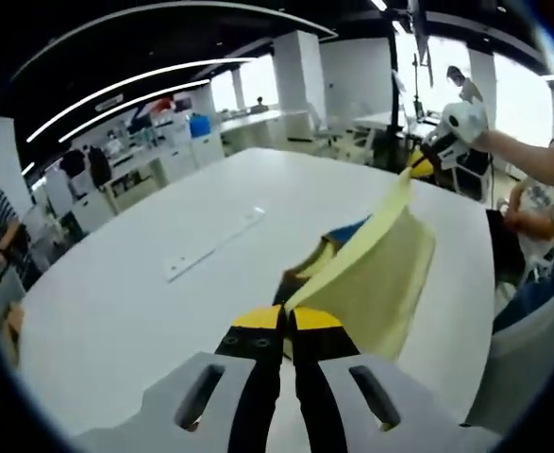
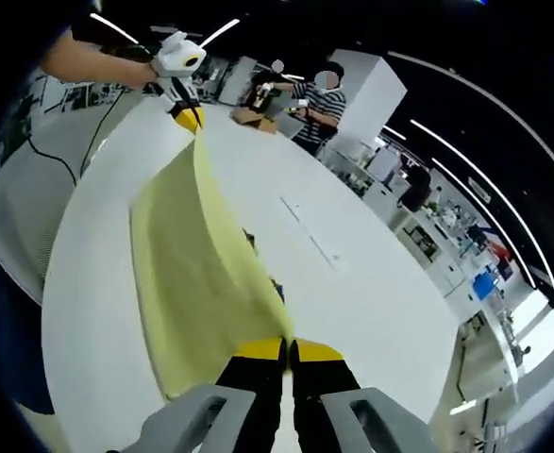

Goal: Fold the garment on the visible template until the final outline fits inside the template.

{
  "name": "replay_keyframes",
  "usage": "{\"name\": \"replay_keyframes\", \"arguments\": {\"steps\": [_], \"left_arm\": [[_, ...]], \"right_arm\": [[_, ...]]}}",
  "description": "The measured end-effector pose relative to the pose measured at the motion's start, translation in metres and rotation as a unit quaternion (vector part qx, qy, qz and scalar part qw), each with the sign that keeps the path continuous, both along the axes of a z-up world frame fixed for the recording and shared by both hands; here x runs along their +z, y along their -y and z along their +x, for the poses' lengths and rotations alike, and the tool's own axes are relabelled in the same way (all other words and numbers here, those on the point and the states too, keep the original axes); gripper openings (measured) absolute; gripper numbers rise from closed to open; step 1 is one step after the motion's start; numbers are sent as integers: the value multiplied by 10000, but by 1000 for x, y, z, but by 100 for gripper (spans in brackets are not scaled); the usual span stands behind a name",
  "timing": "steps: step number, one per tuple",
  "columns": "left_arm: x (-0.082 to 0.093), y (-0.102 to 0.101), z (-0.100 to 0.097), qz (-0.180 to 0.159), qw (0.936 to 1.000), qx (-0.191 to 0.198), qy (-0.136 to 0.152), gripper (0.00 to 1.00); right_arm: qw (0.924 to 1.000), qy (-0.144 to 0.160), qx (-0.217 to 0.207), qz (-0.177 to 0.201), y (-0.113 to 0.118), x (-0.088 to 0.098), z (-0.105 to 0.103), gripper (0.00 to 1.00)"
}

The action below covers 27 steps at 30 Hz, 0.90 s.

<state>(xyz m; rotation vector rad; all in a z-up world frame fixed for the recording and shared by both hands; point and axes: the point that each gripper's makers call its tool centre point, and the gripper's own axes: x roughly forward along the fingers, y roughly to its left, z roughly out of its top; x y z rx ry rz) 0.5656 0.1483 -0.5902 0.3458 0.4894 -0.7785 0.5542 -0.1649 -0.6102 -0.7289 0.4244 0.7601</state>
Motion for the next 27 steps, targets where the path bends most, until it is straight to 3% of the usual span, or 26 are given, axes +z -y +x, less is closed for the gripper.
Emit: {"name": "replay_keyframes", "arguments": {"steps": [8,13,19,27], "left_arm": [[-1,3,18,8,9999,123,103,0],[-11,6,31,92,9997,212,113,0],[-32,5,46,181,9993,338,-50,0],[-59,4,62,337,9986,315,-242,0]], "right_arm": [[9992,45,-227,-323,2,-5,17,0],[9977,18,-343,-581,5,-15,27,0],[9973,-164,-546,-462,8,-34,43,0],[9956,-284,-544,-701,9,-60,61,0]]}}
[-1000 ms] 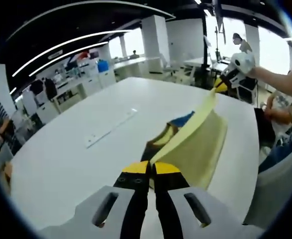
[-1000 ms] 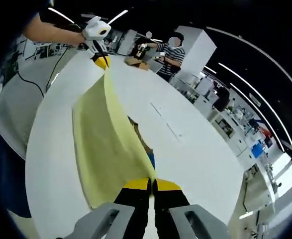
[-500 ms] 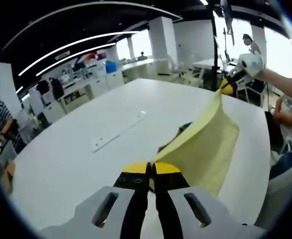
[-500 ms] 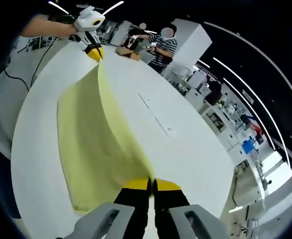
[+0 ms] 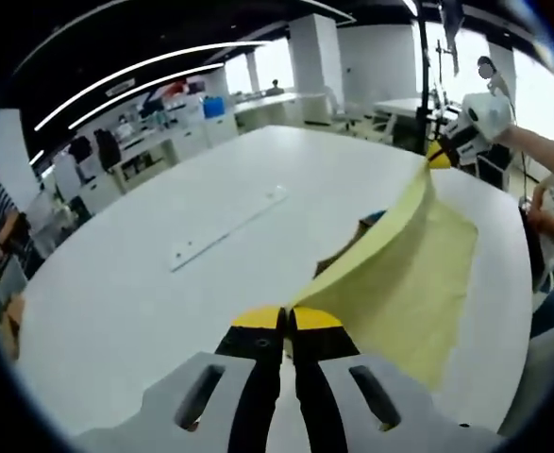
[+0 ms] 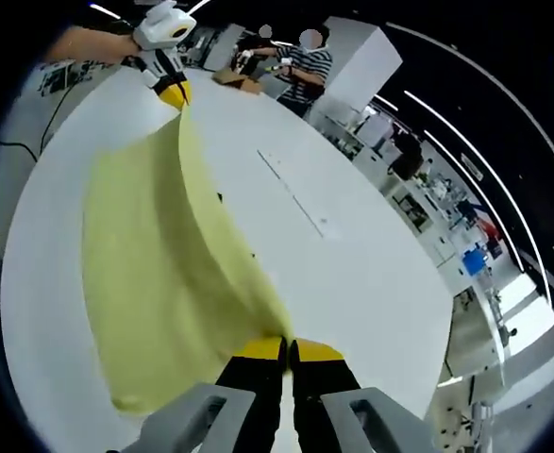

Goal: Fold the garment on the visible template until the final outline fits inside the template.

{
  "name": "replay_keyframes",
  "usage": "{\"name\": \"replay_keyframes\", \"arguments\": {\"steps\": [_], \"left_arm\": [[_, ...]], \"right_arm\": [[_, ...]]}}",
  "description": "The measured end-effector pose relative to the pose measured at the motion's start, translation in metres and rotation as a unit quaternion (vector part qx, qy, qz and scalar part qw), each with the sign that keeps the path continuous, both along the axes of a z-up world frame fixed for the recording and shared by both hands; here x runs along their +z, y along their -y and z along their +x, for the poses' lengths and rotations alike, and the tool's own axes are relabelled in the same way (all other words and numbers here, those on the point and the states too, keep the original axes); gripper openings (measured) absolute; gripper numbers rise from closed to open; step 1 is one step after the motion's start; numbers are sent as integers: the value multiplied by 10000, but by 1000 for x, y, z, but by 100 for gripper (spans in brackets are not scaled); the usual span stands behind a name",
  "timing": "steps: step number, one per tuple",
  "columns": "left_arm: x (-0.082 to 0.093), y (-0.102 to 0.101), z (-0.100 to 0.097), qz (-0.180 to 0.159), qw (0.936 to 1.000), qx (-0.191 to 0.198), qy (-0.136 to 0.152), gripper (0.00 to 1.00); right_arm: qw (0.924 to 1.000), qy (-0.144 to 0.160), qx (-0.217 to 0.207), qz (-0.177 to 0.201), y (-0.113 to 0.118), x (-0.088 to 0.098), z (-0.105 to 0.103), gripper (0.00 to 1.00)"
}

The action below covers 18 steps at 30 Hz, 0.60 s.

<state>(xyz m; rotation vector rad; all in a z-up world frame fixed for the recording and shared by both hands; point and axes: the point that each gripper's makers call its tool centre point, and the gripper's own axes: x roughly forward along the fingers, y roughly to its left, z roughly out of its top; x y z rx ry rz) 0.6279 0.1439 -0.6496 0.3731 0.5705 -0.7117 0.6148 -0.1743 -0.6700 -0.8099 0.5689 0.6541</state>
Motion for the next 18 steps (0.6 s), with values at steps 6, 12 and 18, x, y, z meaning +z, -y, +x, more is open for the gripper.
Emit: {"name": "replay_keyframes", "arguments": {"steps": [6,12,18], "left_arm": [[-24,-1,14,123,9998,-34,-126,0],[-49,0,22,305,9990,-89,-300,0],[-67,-2,27,295,9984,-29,-473,0]], "right_arm": [[9998,-127,58,-122,-1,-19,12,0],[9993,-338,73,-116,0,-42,23,0],[9987,-495,83,-82,1,-56,29,0]]}}
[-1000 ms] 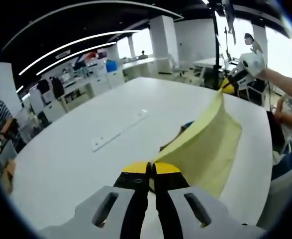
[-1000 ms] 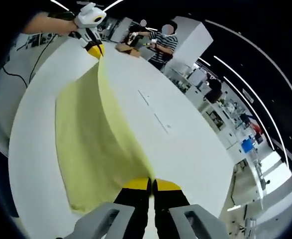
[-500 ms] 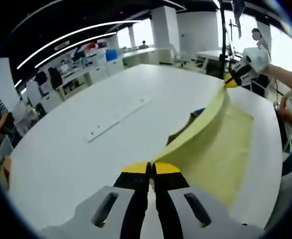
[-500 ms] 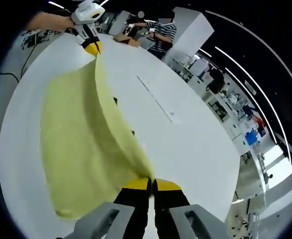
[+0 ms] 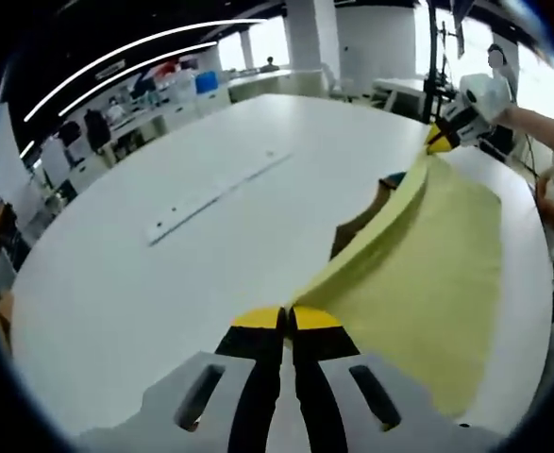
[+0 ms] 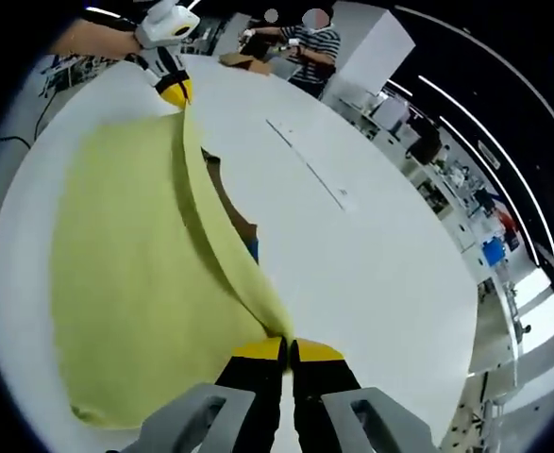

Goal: Fold the garment on the visible template until the final outline fits inside the template.

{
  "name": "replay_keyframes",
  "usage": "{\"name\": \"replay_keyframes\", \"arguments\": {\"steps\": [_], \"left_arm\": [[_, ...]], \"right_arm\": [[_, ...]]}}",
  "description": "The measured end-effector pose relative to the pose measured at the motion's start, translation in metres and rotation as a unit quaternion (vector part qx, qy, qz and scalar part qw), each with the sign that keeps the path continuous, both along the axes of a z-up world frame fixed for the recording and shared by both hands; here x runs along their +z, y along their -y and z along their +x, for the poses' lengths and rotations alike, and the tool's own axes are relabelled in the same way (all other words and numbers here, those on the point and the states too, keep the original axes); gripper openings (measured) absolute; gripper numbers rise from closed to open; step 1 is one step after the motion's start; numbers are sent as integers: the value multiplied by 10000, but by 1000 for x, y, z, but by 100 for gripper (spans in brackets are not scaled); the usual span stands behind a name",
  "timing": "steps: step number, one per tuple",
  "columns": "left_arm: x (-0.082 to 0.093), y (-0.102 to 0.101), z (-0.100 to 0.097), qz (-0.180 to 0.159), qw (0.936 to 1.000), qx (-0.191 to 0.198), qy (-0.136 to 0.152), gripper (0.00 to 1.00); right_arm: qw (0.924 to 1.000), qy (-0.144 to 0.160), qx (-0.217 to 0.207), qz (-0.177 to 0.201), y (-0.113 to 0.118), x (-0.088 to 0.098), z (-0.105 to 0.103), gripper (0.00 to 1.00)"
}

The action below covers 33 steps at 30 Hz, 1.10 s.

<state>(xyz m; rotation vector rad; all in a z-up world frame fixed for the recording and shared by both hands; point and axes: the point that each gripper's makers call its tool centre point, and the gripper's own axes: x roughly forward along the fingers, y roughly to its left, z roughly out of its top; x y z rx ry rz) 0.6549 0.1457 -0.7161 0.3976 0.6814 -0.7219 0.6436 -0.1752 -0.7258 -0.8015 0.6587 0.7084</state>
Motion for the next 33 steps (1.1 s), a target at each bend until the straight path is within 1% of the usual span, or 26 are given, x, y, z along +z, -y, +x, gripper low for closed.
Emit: {"name": "replay_keyframes", "arguments": {"steps": [6,8,9,15,18,20,21,22,23,26,29,31,33], "left_arm": [[-12,-1,5,3,9999,44,-90,0],[-18,-1,5,-170,9994,184,-234,0],[-19,-2,5,-200,9992,218,-267,0],[-22,-1,7,-211,9992,201,-270,0],[-21,-1,7,-158,9996,102,-229,0],[-20,-2,7,-118,9997,73,-205,3],[-18,-3,6,-84,9999,-13,-138,5],[-17,-4,6,-77,9999,-48,-129,6],[-17,-5,5,-95,9998,-62,-172,7],[-17,-6,3,-200,9995,-126,-229,9],[-17,-4,1,-207,9992,-261,-237,11],[-19,-5,2,-144,9992,-304,-237,11],[-19,-4,4,-102,9993,-318,-189,7]], "right_arm": [[9999,-105,27,23,1,-10,3,0],[9999,-156,31,29,1,-14,3,0],[9998,-184,20,38,1,-15,2,0],[9995,-304,5,58,1,-22,1,0],[9993,-304,-120,157,2,-20,1,5],[9991,-306,-195,242,4,-16,1,12],[9988,-302,-212,318,4,-14,1,14],[9987,-308,-195,356,4,-13,0,16],[9982,-351,-76,484,0,-11,-2,16],[9984,-343,16,439,-1,-11,-2,16],[9989,-299,-28,360,2,-14,3,14],[9987,-310,-84,407,3,-16,5,9],[9987,-307,-135,387,4,-17,6,3]]}}
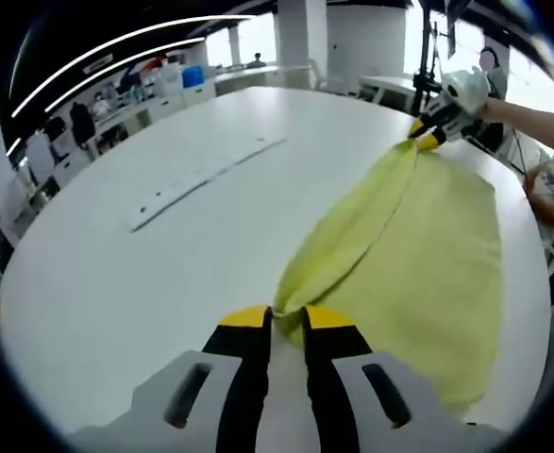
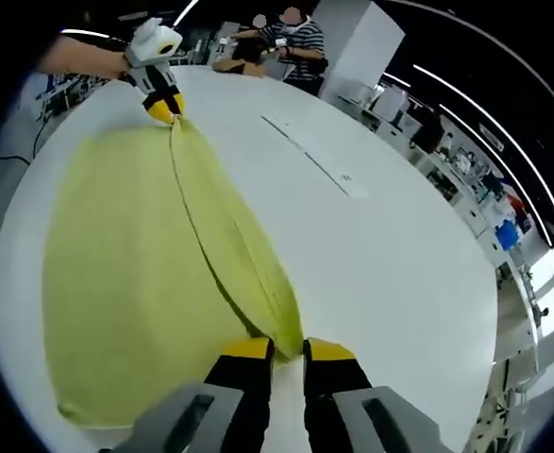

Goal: Fold the garment on the visible template until the final outline fits inside the template.

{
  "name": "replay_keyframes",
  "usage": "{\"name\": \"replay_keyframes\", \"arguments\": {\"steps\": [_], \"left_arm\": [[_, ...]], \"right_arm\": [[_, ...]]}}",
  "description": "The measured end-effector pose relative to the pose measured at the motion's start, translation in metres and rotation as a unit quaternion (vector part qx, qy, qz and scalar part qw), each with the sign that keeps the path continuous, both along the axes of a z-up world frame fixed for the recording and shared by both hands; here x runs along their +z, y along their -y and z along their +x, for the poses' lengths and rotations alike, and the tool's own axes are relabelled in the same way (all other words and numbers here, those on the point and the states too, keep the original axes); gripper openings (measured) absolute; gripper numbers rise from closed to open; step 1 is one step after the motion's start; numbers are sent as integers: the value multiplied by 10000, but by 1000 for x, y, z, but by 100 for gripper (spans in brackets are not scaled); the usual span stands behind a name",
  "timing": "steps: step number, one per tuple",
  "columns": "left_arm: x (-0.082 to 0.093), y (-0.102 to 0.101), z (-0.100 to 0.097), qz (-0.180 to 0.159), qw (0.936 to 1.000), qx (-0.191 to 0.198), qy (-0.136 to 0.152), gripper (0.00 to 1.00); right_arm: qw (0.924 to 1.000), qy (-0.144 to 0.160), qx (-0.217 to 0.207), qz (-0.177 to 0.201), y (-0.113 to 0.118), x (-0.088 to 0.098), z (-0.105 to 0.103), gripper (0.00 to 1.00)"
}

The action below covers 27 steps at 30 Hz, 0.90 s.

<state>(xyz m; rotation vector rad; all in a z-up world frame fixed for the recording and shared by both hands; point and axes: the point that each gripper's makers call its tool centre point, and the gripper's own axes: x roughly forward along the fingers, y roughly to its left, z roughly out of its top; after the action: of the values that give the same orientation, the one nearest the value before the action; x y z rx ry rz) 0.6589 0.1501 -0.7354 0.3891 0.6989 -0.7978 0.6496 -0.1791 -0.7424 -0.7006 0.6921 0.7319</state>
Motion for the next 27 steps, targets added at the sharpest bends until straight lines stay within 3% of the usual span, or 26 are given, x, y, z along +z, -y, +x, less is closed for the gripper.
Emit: {"name": "replay_keyframes", "arguments": {"steps": [6,8,10,12,13,17,22,27], "left_arm": [[2,0,9,-385,9981,477,-75,2],[2,0,11,-715,9938,805,-277,2],[0,-6,15,-769,9908,1065,-322,2],[2,-5,19,-977,9867,1262,-315,2],[2,-5,19,-972,9865,1282,-305,2],[-2,-7,19,-674,9877,1396,-195,3],[5,-12,23,-716,9844,1606,-6,7],[16,-15,20,-922,9823,1629,55,25]], "right_arm": [[9977,-56,-476,471,0,4,6,1],[9940,-192,-770,747,2,3,8,1],[9896,-278,-1027,968,4,2,10,1],[9793,-417,-1506,1284,7,-1,14,1],[9757,-455,-1643,1375,8,-2,15,1],[9762,-374,-1710,1278,8,-5,19,2],[9711,-456,-1908,1361,8,-6,16,14],[9700,-498,-1919,1406,7,1,9,36]]}}
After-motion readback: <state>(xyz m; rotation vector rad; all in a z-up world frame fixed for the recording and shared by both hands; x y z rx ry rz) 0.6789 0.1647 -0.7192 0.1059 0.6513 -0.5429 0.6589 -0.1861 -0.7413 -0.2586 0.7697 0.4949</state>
